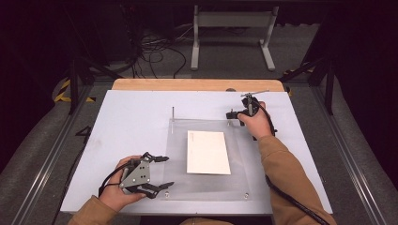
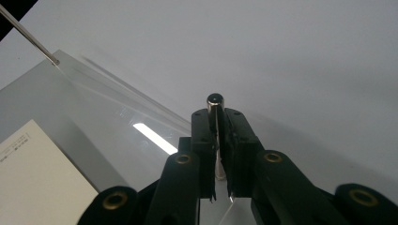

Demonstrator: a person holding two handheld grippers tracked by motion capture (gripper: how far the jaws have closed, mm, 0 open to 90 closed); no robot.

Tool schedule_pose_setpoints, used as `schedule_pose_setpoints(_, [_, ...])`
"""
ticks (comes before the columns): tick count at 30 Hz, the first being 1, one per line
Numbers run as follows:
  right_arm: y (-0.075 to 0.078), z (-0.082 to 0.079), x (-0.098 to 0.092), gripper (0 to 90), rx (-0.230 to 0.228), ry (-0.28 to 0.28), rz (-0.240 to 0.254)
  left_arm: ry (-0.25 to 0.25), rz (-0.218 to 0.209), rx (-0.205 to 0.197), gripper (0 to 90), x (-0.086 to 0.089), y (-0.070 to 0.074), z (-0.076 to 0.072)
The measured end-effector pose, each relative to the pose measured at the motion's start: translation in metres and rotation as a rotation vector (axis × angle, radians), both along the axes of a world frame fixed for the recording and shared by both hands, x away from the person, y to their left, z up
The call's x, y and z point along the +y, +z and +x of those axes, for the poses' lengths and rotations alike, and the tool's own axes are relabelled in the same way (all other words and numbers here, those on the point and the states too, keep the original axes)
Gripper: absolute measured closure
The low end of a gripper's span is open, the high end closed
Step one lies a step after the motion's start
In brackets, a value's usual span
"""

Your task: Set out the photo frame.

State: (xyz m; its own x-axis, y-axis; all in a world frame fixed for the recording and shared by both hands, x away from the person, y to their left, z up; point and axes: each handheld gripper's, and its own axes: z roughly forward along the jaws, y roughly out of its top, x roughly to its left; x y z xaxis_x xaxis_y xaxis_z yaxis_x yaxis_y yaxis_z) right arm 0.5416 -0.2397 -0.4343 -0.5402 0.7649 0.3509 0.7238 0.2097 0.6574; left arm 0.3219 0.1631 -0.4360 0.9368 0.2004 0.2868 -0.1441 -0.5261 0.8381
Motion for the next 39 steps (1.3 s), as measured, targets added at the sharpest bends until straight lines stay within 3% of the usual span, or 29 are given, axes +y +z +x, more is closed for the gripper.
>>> schedule_pose_setpoints(4, [0.000,0.000,0.000,83.8,0.008,-0.013,0.008,-0.011,0.009,-0.033,31.4,-0.006,0.004,0.002])
schedule_pose_setpoints(10, [-0.001,0.001,0.000,83.9,0.015,-0.018,0.016,-0.017,-0.011,-0.055,39.9,-0.009,0.009,0.003])
schedule_pose_setpoints(16, [-0.001,0.002,-0.001,84.5,0.015,-0.021,0.022,0.005,-0.067,-0.050,45.7,-0.006,0.017,0.006])
schedule_pose_setpoints(23, [-0.002,0.003,-0.001,84.7,-0.020,-0.003,0.014,0.018,-0.105,-0.033,51.0,-0.005,0.026,0.009])
schedule_pose_setpoints(26, [-0.002,0.002,-0.003,75.4,-0.075,0.010,-0.005,0.023,-0.124,-0.017,52.4,-0.004,0.029,0.011])
schedule_pose_setpoints(30, [0.005,-0.007,-0.014,62.9,-0.204,0.037,-0.042,0.033,-0.142,0.001,54.8,-0.003,0.033,0.013])
schedule_pose_setpoints(32, [0.012,-0.019,-0.026,57.3,-0.286,0.053,-0.042,0.038,-0.149,0.006,56.0,-0.002,0.034,0.014])
schedule_pose_setpoints(35, [0.020,-0.036,-0.044,54.7,-0.367,0.079,-0.044,0.046,-0.152,0.010,56.5,-0.002,0.037,0.016])
schedule_pose_setpoints(39, [0.026,-0.064,-0.064,54.3,-0.437,0.134,-0.035,0.062,-0.155,0.026,57.2,-0.003,0.042,0.017])
